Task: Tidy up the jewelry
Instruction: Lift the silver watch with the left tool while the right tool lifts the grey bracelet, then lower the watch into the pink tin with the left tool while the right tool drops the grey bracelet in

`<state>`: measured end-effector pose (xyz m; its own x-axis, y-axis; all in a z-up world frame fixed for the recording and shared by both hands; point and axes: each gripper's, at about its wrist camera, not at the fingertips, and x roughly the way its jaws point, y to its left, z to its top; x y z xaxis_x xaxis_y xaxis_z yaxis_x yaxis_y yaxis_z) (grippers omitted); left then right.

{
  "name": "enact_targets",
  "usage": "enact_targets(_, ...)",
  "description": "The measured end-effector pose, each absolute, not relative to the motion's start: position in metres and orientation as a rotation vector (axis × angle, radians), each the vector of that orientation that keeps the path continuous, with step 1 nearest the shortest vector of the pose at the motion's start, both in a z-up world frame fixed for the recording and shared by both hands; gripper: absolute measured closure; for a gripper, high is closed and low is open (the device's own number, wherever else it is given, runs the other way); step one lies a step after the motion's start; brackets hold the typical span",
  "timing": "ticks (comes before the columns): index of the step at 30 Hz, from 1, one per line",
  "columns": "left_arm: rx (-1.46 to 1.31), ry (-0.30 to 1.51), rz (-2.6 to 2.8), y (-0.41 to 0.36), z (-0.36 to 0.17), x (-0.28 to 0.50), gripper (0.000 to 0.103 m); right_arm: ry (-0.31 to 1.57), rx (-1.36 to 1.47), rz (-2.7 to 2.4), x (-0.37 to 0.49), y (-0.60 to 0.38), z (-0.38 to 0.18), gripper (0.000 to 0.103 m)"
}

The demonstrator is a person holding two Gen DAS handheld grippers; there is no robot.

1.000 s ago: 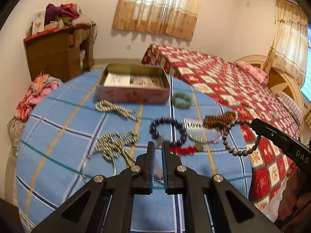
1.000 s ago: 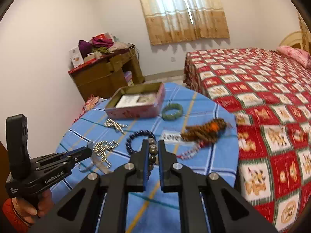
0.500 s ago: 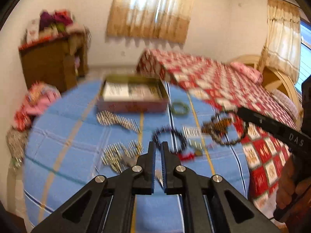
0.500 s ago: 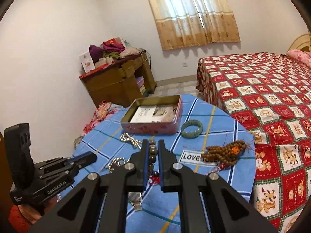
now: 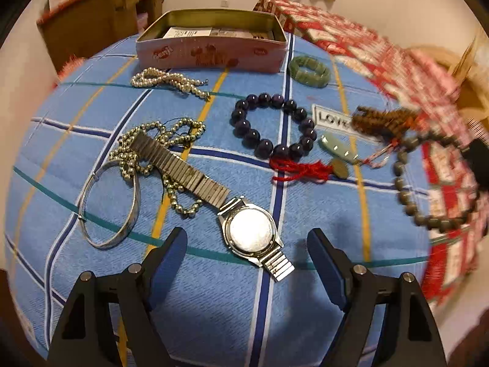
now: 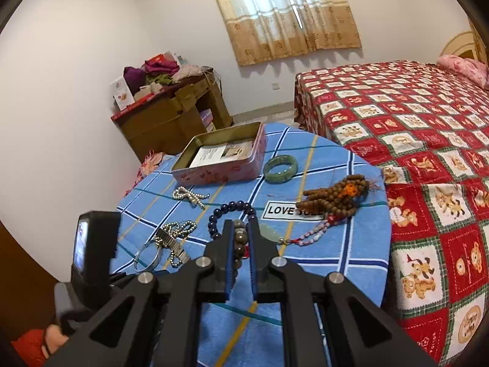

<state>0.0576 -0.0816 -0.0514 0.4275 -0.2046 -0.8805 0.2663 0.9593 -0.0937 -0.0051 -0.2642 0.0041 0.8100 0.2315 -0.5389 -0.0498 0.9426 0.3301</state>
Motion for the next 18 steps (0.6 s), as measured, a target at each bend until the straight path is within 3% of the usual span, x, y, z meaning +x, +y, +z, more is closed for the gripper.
enact_targets(2,0.136,1.055,-0.274,-0.093,-0.054,0.053,0.027,0.609,0.318,0.155,-0.008,-0.266,0.003,0.092)
enact_targets(4,0.15,1.001,-0.298,-0.096,-0.054,0.049,0.057,0.61,0.324,0.157,-0.009,-0.267,0.002,0.092)
enact_targets(5,0.152,0.986,-0.301,-0.095,-0.053,0.048,0.066,0.609,0.327,0.16,-0.011,-0.267,0.002,0.092)
enact_targets(11,0.037,0.994,-0.385,-0.067,-0.047,0.044,0.067,0.579,0.325,0.15,-0.019,-0.271,0.01,0.092)
enact_targets(18,-0.068,0.84,-0.446,-0.034,-0.003,0.035,0.067,0.565,0.313,0.139,-0.015,-0.27,0.019,0.092)
